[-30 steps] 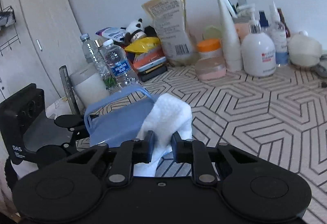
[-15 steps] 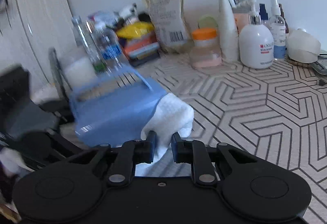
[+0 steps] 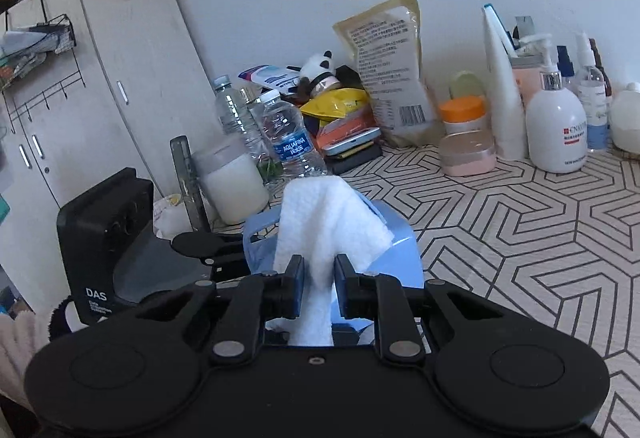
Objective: Clean container
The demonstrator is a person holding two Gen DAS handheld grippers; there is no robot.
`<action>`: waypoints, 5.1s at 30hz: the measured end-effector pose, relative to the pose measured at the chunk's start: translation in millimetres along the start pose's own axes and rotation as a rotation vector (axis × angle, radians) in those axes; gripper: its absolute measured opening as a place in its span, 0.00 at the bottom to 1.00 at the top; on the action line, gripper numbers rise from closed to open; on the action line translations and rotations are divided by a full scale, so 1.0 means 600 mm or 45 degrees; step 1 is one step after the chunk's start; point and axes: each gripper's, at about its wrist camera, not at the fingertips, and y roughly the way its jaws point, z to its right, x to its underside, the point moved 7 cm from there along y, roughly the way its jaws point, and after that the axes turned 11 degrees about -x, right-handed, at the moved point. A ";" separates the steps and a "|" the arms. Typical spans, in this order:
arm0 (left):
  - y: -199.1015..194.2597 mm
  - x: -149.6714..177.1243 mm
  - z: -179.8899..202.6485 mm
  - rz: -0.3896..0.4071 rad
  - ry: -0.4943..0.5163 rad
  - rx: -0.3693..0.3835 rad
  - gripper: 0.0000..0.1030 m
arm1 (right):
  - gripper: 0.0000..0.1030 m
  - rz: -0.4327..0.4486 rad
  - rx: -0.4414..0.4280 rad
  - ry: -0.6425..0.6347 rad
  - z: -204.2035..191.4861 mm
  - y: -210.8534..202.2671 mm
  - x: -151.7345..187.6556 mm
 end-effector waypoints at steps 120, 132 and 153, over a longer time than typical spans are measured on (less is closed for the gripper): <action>0.006 -0.003 -0.009 -0.016 -0.003 0.003 0.73 | 0.21 -0.054 0.013 0.023 -0.001 0.006 0.013; 0.007 -0.004 -0.006 -0.016 0.013 -0.006 0.73 | 0.21 -0.058 0.066 0.116 0.040 0.008 0.018; 0.007 -0.003 -0.007 -0.016 0.009 -0.014 0.73 | 0.21 -0.041 0.054 0.090 0.024 0.007 0.013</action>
